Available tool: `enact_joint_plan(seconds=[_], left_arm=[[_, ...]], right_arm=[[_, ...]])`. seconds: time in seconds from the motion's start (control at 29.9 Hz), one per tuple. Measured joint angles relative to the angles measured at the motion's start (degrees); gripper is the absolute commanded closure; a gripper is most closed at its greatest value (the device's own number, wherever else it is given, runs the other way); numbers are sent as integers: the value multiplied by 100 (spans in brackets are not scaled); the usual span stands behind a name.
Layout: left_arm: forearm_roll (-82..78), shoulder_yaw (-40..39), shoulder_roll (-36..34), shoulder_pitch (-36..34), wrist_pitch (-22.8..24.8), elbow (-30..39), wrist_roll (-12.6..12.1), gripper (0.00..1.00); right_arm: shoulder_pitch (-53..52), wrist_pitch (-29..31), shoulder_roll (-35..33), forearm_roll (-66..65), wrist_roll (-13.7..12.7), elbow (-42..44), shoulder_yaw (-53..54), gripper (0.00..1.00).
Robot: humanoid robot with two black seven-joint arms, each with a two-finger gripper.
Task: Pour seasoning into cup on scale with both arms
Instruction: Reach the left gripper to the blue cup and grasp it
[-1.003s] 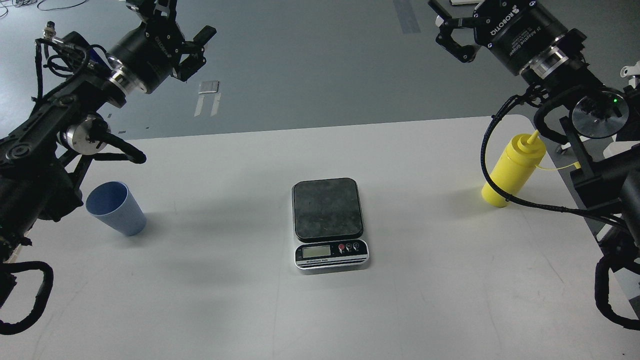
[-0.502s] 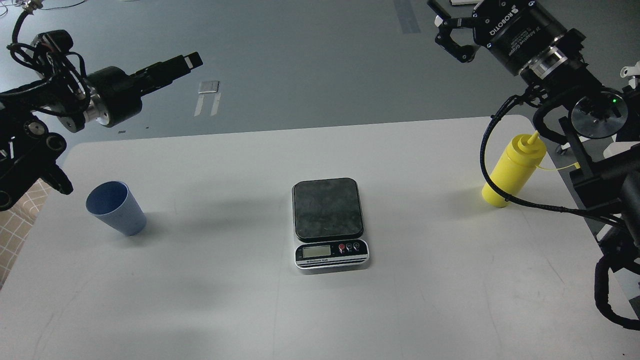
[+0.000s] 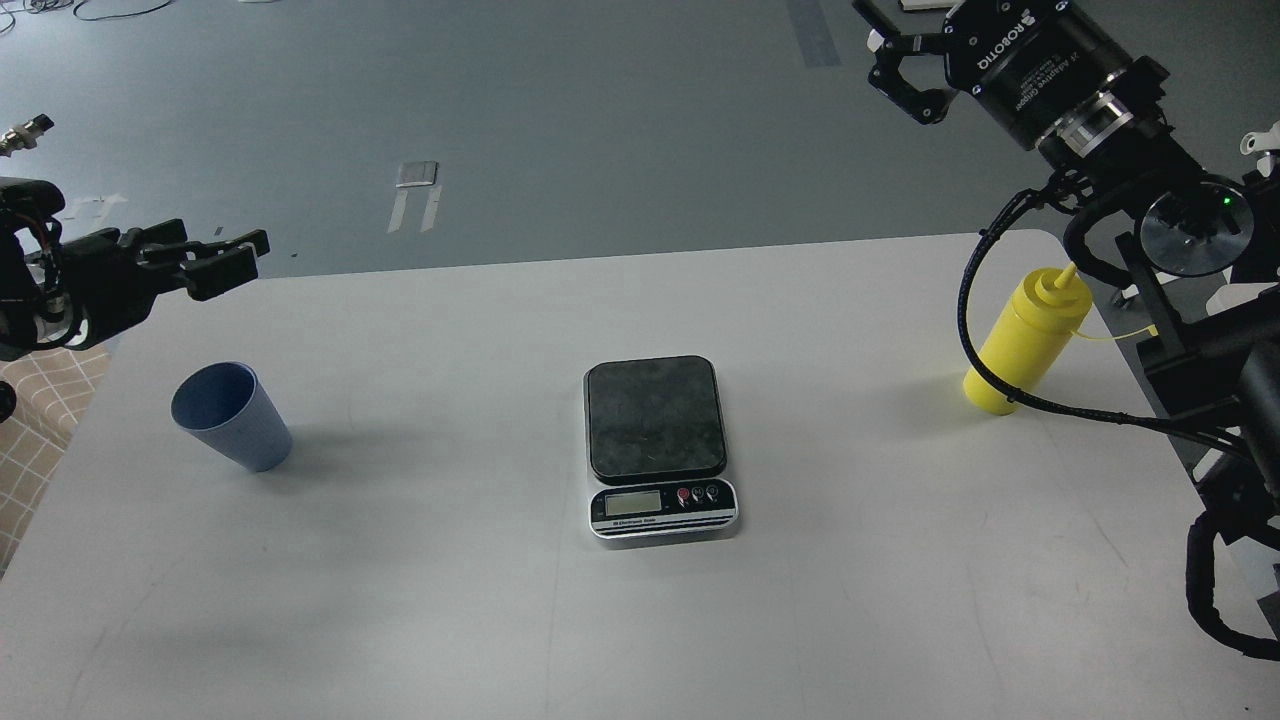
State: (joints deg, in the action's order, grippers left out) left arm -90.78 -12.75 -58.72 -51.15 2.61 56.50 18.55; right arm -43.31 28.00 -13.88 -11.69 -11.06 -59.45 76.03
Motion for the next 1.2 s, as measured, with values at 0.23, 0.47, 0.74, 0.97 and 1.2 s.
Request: enact_joint_plan(seconds=[0.23, 0.47, 0.74, 0.97, 1.2], left_arm=[[36, 239, -302, 231, -80, 19, 77, 2], [93, 243, -299, 525, -89, 20, 147, 2], [114, 237, -233, 741, -89, 18, 174, 7], [234, 240, -194, 937, -81, -24, 180, 13], [269, 245, -132, 997, -77, -174, 180, 29]], right_arm=[[3, 0, 8, 0, 0, -5, -1, 0], [4, 0, 26, 0, 0, -5, -1, 0], [-1, 0, 26, 0, -1, -5, -1, 0], [-2, 0, 26, 0, -3, -5, -1, 0], [-2, 0, 40, 0, -3, -5, -1, 0]])
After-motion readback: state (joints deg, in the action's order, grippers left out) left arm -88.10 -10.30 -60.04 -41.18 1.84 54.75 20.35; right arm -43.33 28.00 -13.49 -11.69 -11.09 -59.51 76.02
